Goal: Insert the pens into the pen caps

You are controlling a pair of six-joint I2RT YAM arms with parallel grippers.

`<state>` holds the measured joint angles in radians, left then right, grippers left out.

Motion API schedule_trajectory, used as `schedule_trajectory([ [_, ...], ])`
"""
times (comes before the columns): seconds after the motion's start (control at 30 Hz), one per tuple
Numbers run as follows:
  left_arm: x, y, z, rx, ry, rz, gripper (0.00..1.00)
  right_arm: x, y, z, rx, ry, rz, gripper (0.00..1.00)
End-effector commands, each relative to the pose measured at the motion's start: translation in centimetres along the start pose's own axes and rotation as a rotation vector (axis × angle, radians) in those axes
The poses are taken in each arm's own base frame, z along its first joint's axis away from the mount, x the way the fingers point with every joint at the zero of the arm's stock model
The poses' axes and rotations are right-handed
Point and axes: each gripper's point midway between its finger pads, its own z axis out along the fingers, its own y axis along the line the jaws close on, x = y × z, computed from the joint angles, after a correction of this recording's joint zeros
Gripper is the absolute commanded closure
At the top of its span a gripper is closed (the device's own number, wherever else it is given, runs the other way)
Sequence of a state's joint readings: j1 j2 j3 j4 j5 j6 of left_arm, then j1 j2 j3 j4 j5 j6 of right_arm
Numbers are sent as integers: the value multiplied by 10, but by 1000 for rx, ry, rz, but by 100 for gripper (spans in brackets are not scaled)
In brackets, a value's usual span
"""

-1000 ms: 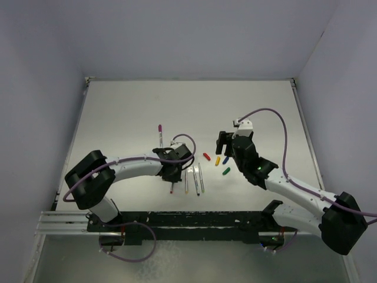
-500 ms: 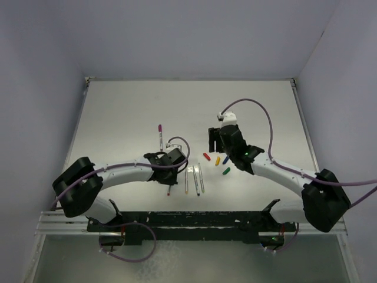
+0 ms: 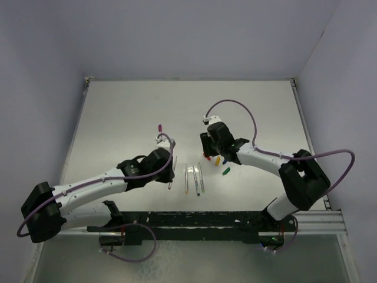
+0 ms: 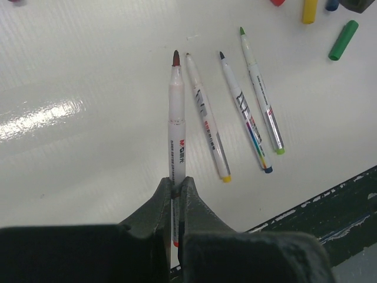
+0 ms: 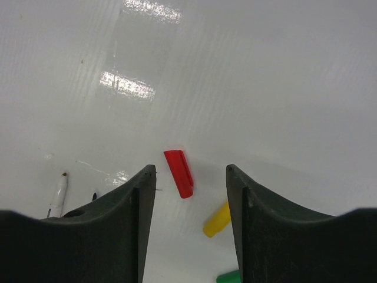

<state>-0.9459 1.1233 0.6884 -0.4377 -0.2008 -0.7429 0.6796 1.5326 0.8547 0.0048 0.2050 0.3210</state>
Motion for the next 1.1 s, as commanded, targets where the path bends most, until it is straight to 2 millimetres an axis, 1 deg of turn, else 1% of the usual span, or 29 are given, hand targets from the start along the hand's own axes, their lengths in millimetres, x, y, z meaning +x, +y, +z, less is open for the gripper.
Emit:
schedule_trajectory([
  [0.0,-10,-17,-3,96,-59,23,100,-11,13,4,-58,7,-15,48],
  [0.17,-15,-22,-7,133,-86,19,100,-4,17,11,-71,44,-20,51],
  [0.43,-18,-27,-9,155,-95,13,100,9,16,18,-61,86,-17,56],
  [0.77,-18,-29,-8,163,-99,11,100,22,14,26,-46,130,-16,60],
  [1.0,-18,-29,-7,166,-102,10,100,31,8,31,-12,157,-12,62],
  [1.07,-19,-29,-7,166,-103,10,100,34,6,32,3,169,-13,65],
])
